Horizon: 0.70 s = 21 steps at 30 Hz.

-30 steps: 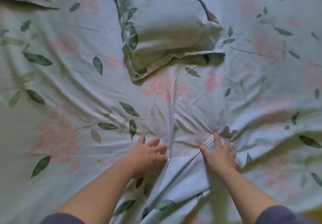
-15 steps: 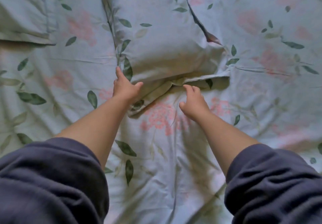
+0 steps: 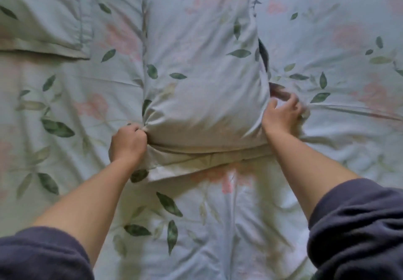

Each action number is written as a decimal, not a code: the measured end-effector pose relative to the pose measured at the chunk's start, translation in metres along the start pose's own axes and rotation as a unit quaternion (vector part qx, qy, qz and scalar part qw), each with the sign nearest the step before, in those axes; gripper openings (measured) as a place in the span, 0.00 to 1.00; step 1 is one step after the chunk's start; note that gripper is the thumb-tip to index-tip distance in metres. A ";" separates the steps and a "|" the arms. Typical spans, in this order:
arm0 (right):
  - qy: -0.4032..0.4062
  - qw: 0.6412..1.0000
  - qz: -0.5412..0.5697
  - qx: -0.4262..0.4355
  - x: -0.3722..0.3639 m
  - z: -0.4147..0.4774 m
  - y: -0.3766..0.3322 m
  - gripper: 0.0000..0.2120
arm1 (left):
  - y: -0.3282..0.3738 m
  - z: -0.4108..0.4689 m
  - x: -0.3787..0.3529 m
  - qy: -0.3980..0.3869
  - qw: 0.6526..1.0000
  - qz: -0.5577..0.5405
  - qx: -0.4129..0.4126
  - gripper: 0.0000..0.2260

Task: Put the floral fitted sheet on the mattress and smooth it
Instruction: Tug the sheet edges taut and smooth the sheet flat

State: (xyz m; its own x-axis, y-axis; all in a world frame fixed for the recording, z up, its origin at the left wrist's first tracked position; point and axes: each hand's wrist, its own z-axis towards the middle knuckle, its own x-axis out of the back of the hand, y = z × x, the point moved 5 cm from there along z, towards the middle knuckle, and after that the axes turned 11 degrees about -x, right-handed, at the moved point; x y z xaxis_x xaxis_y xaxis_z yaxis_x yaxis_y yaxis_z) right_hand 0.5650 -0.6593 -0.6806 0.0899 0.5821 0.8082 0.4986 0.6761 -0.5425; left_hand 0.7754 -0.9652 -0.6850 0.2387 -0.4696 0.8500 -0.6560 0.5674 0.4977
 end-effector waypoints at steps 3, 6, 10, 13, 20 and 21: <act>-0.204 0.977 0.063 0.028 -0.033 -0.009 -0.020 0.37 | 0.001 0.024 0.003 -0.038 0.996 -0.009 0.084 0.21; -0.305 0.947 0.104 -0.005 -0.052 -0.017 -0.024 0.49 | 0.031 0.051 -0.008 -0.063 0.955 -0.251 0.141 0.38; -0.357 0.918 0.157 -0.065 -0.048 -0.019 -0.016 0.44 | 0.040 0.053 -0.007 -0.065 0.954 -0.277 0.097 0.29; -0.476 0.869 0.101 -0.090 -0.039 -0.047 -0.017 0.38 | 0.032 0.049 0.031 0.012 0.970 -0.239 0.047 0.16; -0.530 0.807 0.166 -0.200 -0.038 -0.166 -0.024 0.40 | -0.076 -0.013 0.152 -0.173 0.974 -0.113 0.089 0.19; -0.544 0.794 0.176 -0.204 -0.046 -0.196 -0.028 0.38 | -0.098 -0.023 0.168 -0.193 0.971 -0.106 0.097 0.22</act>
State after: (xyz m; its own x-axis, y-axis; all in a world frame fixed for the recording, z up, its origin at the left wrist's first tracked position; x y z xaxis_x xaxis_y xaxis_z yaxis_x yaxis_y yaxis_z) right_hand 0.7161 -0.7936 -0.6572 -0.4027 0.8985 -0.1750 0.8655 0.3115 -0.3923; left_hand 0.8964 -1.0837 -0.5872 0.1214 -0.8021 0.5848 -0.7526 0.3097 0.5811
